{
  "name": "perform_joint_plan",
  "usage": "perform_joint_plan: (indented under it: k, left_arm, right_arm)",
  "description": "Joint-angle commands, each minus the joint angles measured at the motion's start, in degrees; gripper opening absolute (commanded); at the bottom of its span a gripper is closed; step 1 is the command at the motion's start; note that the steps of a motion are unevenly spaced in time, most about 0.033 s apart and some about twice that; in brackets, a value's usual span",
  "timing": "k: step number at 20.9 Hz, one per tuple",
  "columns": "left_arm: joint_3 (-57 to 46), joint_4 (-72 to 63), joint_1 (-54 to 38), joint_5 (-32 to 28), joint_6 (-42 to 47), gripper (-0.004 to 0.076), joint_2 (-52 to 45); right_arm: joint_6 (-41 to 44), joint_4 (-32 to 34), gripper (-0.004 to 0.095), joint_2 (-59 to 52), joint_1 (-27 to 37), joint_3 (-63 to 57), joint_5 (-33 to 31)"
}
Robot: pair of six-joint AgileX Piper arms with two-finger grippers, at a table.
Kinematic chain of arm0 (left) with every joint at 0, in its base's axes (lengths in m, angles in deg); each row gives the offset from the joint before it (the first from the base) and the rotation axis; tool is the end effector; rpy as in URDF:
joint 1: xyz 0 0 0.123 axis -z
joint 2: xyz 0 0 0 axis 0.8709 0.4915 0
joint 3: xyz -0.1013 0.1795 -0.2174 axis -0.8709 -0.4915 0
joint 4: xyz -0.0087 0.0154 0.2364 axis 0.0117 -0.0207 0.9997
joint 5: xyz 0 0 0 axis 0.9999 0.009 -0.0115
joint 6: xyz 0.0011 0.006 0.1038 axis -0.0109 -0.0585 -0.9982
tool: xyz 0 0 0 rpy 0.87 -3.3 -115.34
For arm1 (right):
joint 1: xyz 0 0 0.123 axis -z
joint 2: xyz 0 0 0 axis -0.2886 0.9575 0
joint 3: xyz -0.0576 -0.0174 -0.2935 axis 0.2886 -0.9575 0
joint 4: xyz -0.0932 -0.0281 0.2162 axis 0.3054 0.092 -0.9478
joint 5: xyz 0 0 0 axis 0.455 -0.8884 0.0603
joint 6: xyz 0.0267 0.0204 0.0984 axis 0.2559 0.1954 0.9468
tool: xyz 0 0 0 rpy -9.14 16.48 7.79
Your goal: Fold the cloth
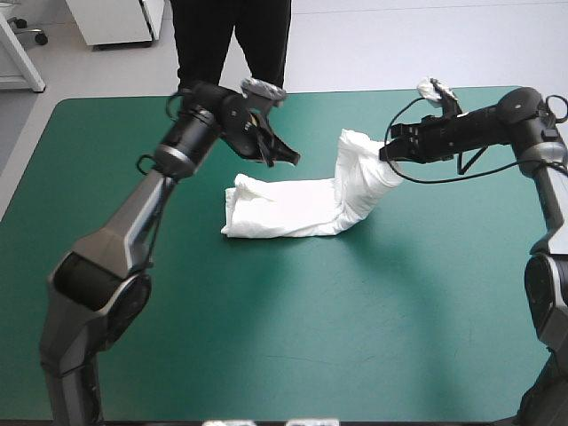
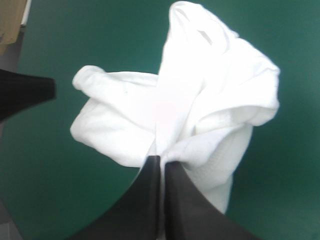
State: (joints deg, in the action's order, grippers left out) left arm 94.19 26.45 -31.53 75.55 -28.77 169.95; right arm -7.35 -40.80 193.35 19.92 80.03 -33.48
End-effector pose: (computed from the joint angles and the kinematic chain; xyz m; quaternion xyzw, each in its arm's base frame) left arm 0.3867 -0.2195 0.3601 0.2635 0.9245 -0.0831 0.2625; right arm 0.3969 0.0551 0.3352 -0.0767 0.8937 0.3851 0.2171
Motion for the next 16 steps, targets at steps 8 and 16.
perform_joint_plan:
  k: [8, 16]
  left_arm:
    - [0.21, 3.39, -5.21, 2.8, 0.75, -0.0009, -30.0]
    - [-4.82, 4.4, -5.21, 2.8, 0.75, -0.0009, -31.59]
  right_arm:
    - [-2.21, -8.9, 0.0015, 1.62, -22.18, 2.6, 13.82]
    - [-2.72, -9.29, 0.0678, 9.05, -24.71, 18.8, -1.23]
